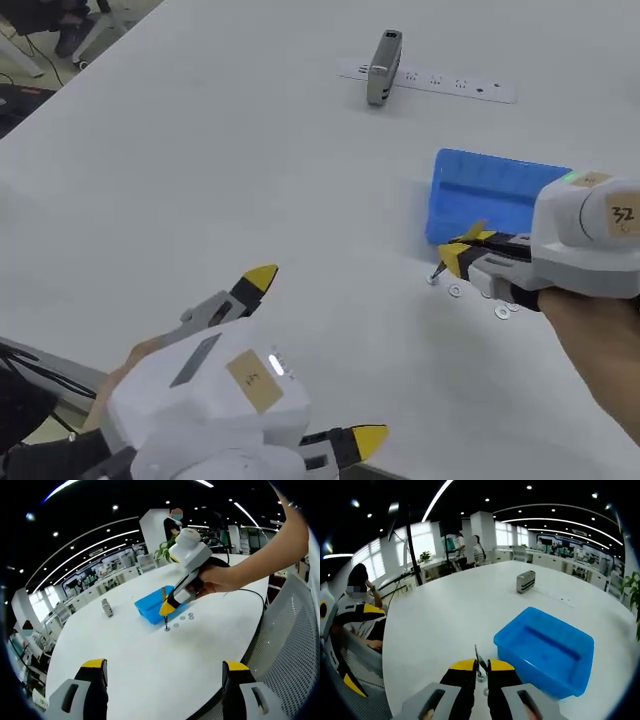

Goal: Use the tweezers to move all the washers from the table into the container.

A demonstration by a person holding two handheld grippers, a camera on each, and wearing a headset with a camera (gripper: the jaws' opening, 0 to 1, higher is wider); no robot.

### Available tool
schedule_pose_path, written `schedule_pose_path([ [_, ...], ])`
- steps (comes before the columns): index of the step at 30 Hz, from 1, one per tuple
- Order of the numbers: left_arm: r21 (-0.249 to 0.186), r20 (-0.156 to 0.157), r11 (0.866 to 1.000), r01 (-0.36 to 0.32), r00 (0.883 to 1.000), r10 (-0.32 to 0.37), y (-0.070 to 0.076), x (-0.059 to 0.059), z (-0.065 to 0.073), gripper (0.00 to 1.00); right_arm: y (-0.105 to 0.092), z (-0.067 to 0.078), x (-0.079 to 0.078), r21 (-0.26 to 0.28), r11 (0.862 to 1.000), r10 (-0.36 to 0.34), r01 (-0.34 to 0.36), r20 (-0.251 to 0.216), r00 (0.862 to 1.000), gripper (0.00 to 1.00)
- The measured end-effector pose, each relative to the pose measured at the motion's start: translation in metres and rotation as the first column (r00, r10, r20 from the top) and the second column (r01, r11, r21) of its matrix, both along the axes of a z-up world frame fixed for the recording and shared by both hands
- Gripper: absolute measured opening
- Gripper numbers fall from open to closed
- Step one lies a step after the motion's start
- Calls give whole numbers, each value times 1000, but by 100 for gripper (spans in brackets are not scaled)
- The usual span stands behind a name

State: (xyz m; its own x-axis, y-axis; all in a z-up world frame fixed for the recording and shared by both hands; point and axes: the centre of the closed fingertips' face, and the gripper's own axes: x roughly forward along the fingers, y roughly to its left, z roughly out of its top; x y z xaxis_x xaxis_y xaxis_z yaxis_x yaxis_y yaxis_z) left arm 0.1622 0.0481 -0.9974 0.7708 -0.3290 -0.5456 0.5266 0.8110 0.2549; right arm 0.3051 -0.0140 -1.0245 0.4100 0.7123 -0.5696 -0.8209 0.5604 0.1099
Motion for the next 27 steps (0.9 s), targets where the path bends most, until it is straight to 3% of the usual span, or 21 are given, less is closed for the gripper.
schedule_pose_path([
  [11, 20, -12, 1000, -8, 1000, 8, 2, 0, -3, 96, 2, 0, 2, -39, 999, 19, -17, 36, 999, 3],
  [17, 19, 0, 1000, -18, 1000, 18, 4, 1, -1, 97, 3, -1, 4, -72, 997, 18, -17, 9, 1000, 2],
  [21, 20, 32, 999, -37, 999, 37, 8, 4, 5, 99, 2, -1, 1, -74, 997, 16, -18, -23, 1000, 2],
  [27, 27, 30, 999, -44, 999, 43, 9, 5, 4, 99, 1, 9, -3, -71, 997, 21, -23, -29, 999, 1],
])
